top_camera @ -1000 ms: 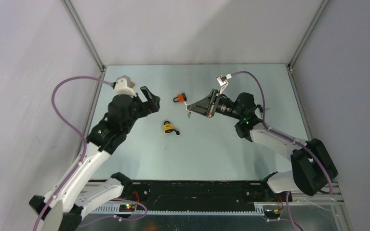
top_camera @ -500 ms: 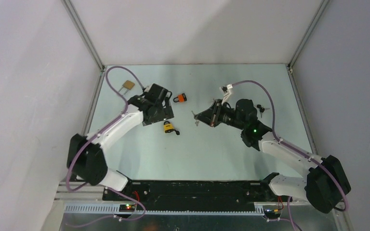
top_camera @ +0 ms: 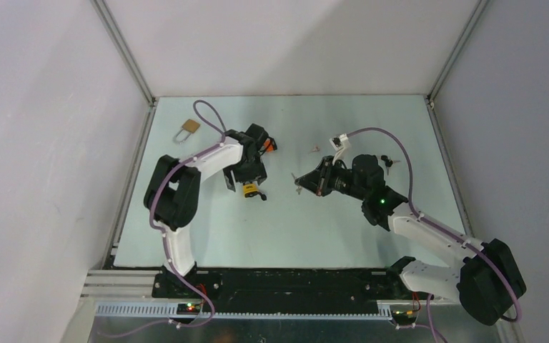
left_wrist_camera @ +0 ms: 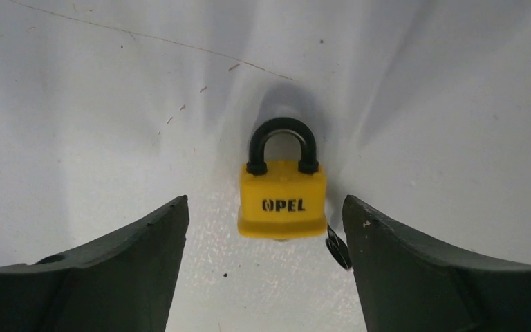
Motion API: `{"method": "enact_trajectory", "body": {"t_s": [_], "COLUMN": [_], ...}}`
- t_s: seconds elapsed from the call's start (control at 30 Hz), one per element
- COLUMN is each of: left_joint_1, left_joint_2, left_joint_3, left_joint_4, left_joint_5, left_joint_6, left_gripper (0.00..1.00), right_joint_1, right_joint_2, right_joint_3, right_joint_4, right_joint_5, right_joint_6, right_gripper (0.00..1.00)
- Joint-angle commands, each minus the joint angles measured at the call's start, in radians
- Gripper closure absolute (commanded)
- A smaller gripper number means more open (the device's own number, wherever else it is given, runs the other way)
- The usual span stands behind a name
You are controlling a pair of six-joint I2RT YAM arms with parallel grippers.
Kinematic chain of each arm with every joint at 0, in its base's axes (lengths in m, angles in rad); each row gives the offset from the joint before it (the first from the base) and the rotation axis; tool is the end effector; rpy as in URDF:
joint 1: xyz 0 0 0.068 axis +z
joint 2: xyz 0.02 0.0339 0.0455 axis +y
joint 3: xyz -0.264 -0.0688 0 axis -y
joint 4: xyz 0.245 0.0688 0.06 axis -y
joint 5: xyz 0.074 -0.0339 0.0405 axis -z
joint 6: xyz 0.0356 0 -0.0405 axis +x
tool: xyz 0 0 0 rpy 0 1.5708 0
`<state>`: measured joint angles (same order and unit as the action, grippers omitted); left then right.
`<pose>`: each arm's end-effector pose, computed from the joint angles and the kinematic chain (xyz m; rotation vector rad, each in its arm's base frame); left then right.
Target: Unlock with the key
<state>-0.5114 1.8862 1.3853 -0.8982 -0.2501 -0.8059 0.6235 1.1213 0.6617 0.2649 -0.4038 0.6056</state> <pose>0.3219 -0.1705 0.1926 -0.4487 2.8153 0.1332 0.1998 0.1609 0.2757 -0.3363 1.8949 1.2169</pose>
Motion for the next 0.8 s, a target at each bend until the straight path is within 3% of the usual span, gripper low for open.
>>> {"method": "enact_trajectory", "body": {"t_s": [0.0,0.3,0.43,0.67,0.77], "left_joint_1": [0.028,0.047,0.048,0.046,0.046], "left_joint_2": [0.065,0.154,0.166,0.132,0.107], "left_joint_3": [0.046,0.077,0.072,0.032,0.023], "left_joint_4": [-0.029,-0.026,-0.025,-0.022,-0.017], "left_joint_5": [-0.001,0.044,0.096,0.143,0.159], "left_joint_6": [-0.042,-0.049,-0.063,-0.102,-0.111], "left_gripper": [0.17,0.32,0.49,0.54,0.63], "right_joint_1": [-0.011,-0.013,-0.008,0.009,0.017], "right_joint_2": [-0.03,-0.046,-0.04,-0.026,-0.022], "right_joint_3": [-0.015,-0.026,-0.028,-0.028,-0.028], "right_joint_4": [0.024,0.012,0.02,0.036,0.044], "right_joint_5": [0.011,0.024,0.031,0.038,0.039], "right_joint_6": [-0.019,-0.024,-0.02,-0.023,-0.024], "right_gripper": [1.0,1.0,1.0,1.0,1.0]}}
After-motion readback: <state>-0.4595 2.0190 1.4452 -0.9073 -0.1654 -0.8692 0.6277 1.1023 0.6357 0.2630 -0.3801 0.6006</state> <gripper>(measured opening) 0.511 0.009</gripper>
